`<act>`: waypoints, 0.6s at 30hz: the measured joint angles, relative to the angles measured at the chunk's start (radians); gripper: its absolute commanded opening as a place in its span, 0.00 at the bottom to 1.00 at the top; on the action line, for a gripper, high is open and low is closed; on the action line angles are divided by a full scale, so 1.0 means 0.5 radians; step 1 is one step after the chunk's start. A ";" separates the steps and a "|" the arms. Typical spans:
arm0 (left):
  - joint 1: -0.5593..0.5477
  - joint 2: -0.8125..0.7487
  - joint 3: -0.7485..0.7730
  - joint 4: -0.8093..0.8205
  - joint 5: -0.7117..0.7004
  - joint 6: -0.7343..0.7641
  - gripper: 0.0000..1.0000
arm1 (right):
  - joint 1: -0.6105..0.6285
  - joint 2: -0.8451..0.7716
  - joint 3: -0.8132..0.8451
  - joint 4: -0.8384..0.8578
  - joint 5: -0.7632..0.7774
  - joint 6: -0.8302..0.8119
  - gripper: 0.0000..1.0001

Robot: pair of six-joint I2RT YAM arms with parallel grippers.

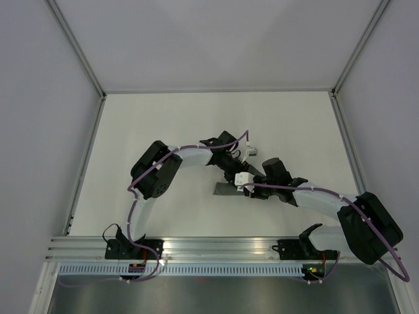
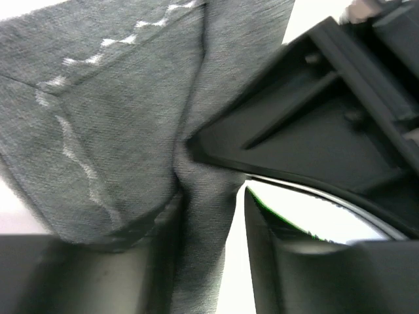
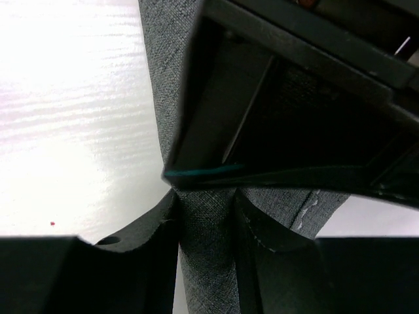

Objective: Fold the napkin, place the utensils inside, and roll it up
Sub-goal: Roll the napkin with the utensil

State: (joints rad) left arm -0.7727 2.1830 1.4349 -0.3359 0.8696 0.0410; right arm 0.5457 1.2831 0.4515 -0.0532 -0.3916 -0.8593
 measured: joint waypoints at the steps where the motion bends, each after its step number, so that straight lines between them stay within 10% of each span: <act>1: 0.008 -0.024 -0.042 0.039 0.008 -0.035 0.52 | 0.001 0.023 0.011 0.013 -0.009 0.001 0.25; 18: 0.077 -0.640 -0.569 0.578 -0.611 -0.476 0.59 | -0.014 0.258 0.253 -0.153 -0.143 -0.012 0.21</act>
State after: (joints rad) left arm -0.7341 1.8629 1.1503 -0.0471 0.5640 -0.1970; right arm 0.5385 1.4120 0.5777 -0.1299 -0.4633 -0.8654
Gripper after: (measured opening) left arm 0.573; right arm 0.384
